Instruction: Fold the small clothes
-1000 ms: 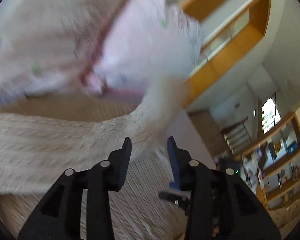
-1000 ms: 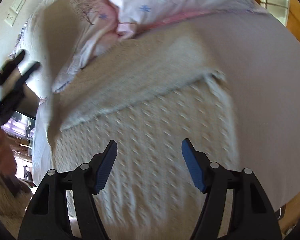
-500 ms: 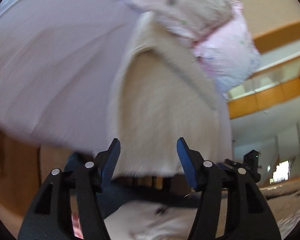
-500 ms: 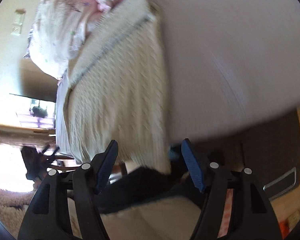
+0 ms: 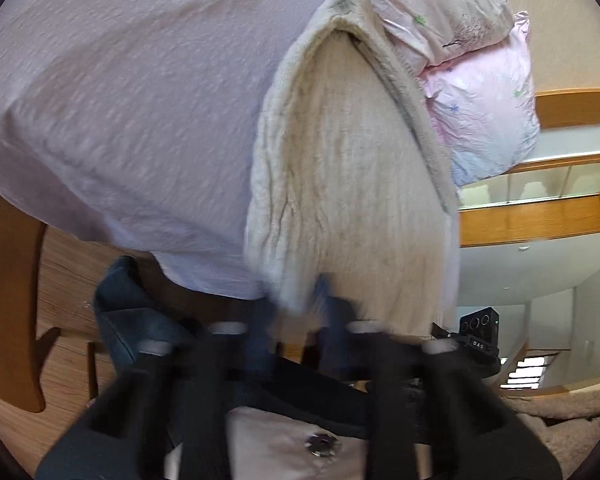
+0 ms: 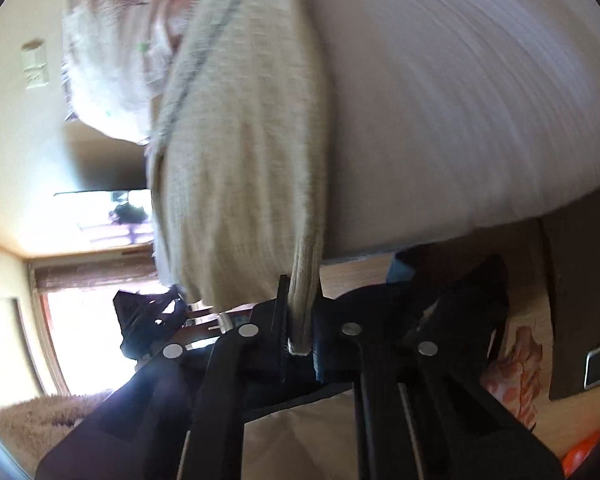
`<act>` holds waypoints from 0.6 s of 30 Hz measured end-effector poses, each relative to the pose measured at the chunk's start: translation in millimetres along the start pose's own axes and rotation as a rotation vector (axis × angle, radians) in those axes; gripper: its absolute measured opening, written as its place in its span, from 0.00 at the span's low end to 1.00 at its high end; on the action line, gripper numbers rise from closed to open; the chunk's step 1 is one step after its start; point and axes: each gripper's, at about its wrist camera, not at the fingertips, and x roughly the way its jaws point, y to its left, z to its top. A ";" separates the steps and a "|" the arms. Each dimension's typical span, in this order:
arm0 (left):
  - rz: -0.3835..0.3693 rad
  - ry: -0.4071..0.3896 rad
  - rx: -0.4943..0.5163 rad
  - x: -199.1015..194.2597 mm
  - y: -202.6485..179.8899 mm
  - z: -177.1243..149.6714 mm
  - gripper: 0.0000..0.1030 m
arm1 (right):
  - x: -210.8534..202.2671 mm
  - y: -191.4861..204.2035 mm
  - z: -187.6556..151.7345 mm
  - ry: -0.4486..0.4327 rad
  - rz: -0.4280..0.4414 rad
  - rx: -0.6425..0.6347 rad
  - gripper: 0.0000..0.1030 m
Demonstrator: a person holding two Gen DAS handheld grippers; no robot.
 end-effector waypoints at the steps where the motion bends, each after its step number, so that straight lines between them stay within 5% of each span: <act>1: -0.013 0.001 0.009 -2.7 -2.8 -0.4 0.10 | -3.6 6.0 -0.1 -0.008 0.017 -0.016 0.09; 7: -0.157 -0.083 0.108 -37.2 -54.3 29.8 0.09 | -40.0 62.9 34.9 -0.151 0.131 -0.115 0.08; 13: -0.221 -0.275 0.234 -43.3 -136.7 161.7 0.07 | -62.7 147.8 157.9 -0.406 0.130 -0.258 0.08; 15: -0.078 -0.386 0.190 -32.2 -149.6 212.7 0.26 | -54.7 157.5 200.8 -0.475 0.021 -0.223 0.09; 16: -0.025 -0.400 0.153 -25.2 -149.1 230.9 0.56 | -44.5 158.1 220.4 -0.487 -0.054 -0.171 0.14; 17: 0.046 -0.398 0.087 -16.0 -144.5 249.5 0.68 | -39.4 153.8 231.1 -0.493 -0.113 -0.127 0.18; 18: 0.067 -0.387 0.045 -11.7 -139.4 258.5 0.67 | -36.1 152.3 234.5 -0.504 -0.141 -0.091 0.29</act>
